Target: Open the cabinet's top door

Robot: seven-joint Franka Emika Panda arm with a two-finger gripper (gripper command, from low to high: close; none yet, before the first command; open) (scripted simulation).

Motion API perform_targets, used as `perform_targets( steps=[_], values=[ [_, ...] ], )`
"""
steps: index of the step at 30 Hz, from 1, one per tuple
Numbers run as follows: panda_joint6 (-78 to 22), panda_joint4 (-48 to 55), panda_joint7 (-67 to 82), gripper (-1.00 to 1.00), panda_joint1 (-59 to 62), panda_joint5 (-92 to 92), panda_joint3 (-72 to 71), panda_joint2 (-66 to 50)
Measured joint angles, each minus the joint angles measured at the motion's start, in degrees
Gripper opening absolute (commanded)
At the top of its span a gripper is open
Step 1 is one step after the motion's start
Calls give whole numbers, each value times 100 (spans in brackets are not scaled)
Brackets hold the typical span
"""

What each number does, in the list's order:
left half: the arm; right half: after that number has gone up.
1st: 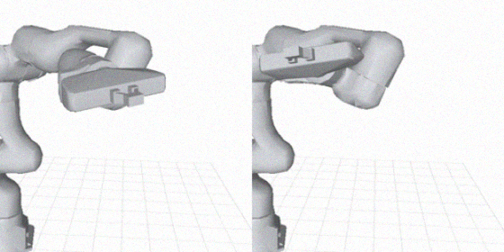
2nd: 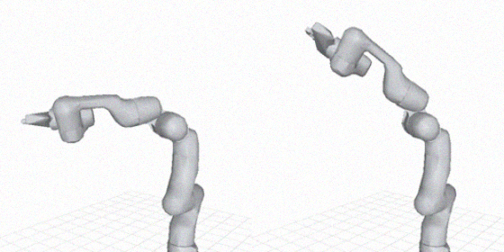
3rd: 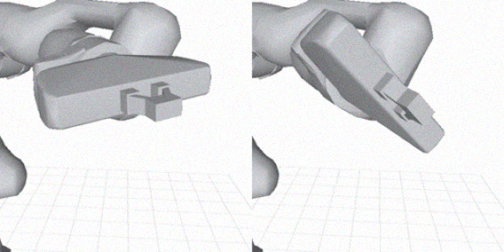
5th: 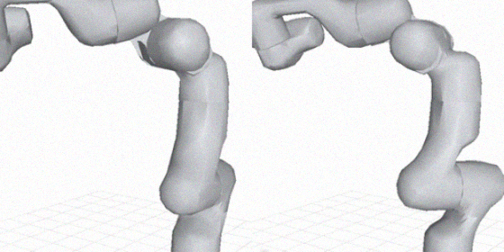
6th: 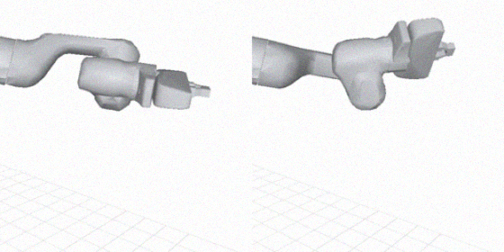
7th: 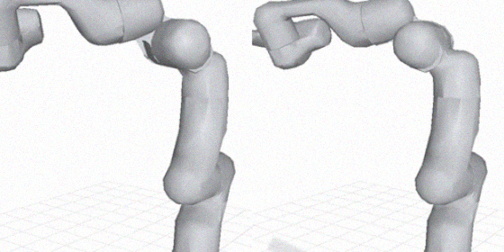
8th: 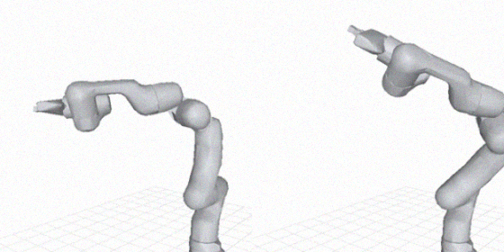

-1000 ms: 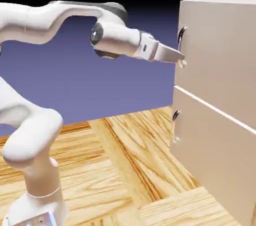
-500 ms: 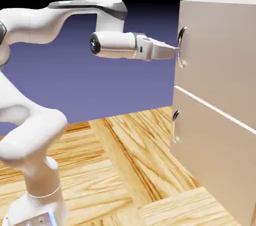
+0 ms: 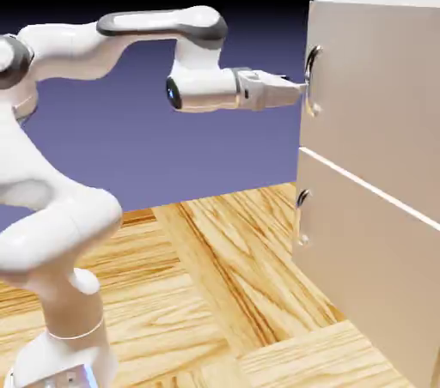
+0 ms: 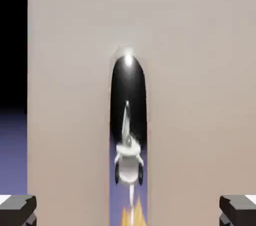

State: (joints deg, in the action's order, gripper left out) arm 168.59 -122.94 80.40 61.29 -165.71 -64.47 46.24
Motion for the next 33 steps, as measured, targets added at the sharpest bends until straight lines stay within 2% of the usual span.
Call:
perform_targets(
  steps=[1, 2, 4, 19, 33],
  values=[
    [-25, 166, 22, 0, 234, -26, -160, -84],
    [-28, 187, 25, -100, 264, -29, -181, -95],
    [-28, 187, 25, -100, 264, -29, -181, -95],
    [-403, -1043, 1735, -100, -2850, 0, 2353, -878],
    [-835, -2844, 173, -100, -5689, 2897, 5000, 409]
  ],
)
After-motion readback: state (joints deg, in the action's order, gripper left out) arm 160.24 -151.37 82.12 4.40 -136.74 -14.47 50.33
